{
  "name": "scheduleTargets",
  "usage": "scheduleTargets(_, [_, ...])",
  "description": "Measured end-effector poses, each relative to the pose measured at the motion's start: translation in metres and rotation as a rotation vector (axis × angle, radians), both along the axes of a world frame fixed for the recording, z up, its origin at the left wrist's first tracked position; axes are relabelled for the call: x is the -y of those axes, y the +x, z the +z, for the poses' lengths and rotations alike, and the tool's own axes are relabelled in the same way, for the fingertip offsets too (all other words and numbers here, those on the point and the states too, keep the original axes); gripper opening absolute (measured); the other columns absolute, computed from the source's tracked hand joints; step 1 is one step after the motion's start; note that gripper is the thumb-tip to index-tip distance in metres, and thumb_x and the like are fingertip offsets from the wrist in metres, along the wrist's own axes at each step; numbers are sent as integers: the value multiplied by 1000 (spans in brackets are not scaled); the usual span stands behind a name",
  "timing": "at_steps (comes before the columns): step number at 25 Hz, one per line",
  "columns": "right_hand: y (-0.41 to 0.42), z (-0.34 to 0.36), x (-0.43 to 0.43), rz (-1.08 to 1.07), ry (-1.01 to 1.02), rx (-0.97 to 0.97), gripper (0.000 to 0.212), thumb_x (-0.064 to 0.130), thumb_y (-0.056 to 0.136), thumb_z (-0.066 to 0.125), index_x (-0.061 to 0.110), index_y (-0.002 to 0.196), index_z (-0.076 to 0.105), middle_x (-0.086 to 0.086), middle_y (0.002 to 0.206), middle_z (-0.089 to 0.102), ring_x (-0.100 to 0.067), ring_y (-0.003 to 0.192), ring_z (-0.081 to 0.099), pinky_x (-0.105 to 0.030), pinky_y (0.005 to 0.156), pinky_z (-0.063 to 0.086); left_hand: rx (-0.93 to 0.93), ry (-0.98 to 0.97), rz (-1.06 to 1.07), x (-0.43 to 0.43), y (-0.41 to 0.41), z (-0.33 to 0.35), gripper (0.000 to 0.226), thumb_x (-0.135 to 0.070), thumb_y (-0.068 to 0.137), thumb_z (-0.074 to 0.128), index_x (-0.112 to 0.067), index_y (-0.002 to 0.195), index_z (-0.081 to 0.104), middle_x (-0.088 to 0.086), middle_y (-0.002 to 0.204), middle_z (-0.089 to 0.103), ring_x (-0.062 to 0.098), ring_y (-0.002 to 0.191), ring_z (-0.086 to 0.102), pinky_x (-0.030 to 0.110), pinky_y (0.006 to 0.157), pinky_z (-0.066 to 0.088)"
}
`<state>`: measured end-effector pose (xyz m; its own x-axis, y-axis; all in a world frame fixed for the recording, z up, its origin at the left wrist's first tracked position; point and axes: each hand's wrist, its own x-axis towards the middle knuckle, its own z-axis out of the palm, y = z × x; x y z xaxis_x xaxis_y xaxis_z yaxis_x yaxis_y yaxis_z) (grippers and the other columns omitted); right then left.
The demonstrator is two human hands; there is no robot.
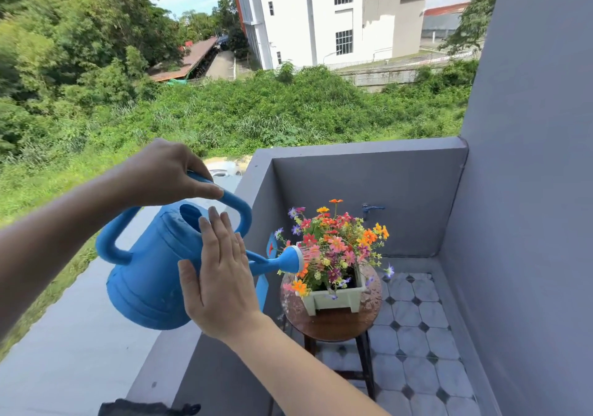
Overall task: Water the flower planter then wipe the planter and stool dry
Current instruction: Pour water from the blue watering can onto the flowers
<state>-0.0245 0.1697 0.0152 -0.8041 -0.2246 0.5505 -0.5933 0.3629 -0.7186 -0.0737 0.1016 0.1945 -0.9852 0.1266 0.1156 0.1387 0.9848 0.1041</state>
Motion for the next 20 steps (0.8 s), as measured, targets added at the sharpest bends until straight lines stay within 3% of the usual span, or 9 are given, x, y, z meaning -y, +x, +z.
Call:
scheduleTargets(2, [0, 1, -5, -24, -29, -3, 73, 53, 94, 8, 9, 153, 12, -5, 164, 6, -15, 151, -7, -26, 119, -13, 0, 7, -3, -4, 0, 2, 28, -45, 71, 75, -20, 83, 78, -12, 35, 51, 4, 45, 44, 20, 43, 29])
scheduleTargets(5, [-5, 11, -12, -65, -54, 19, 76, 56, 92, 5, 10, 153, 11, -3, 164, 5, -16, 151, -7, -26, 119, -12, -35, 45, -19, -12, -2, 7, 29, -43, 72, 74, -18, 86, 78, -9, 50, 56, 7, 48, 45, 21, 43, 31])
scheduleTargets(10, [-18, 27, -18, -67, -60, 40, 79, 56, 89, 5, 9, 153, 12, -6, 164, 8, -18, 151, -5, -25, 119, -12, -82, 56, 9, -17, -7, 16, 32, -43, 73, 73, -15, 88, 78, -4, 54, 58, 12, 53, 46, 24, 46, 33])
scheduleTargets(15, [-15, 28, -15, -15, -43, 96, 65, 46, 100, 18, 9, 153, 10, -6, 164, 7, -17, 151, -6, -25, 119, -12, -50, 23, 36, -14, -9, 18, 31, -42, 72, 75, -15, 87, 78, -10, 61, 58, 3, 61, 47, 21, 49, 32])
scheduleTargets(20, [-5, 34, -13, 3, -75, 80, 75, 55, 93, 9, 9, 153, 10, -5, 164, 6, -17, 151, -6, -22, 117, -15, -3, 6, 18, -14, -7, 23, 28, -44, 70, 76, -19, 83, 79, -4, 63, 65, 5, 61, 50, 23, 52, 35])
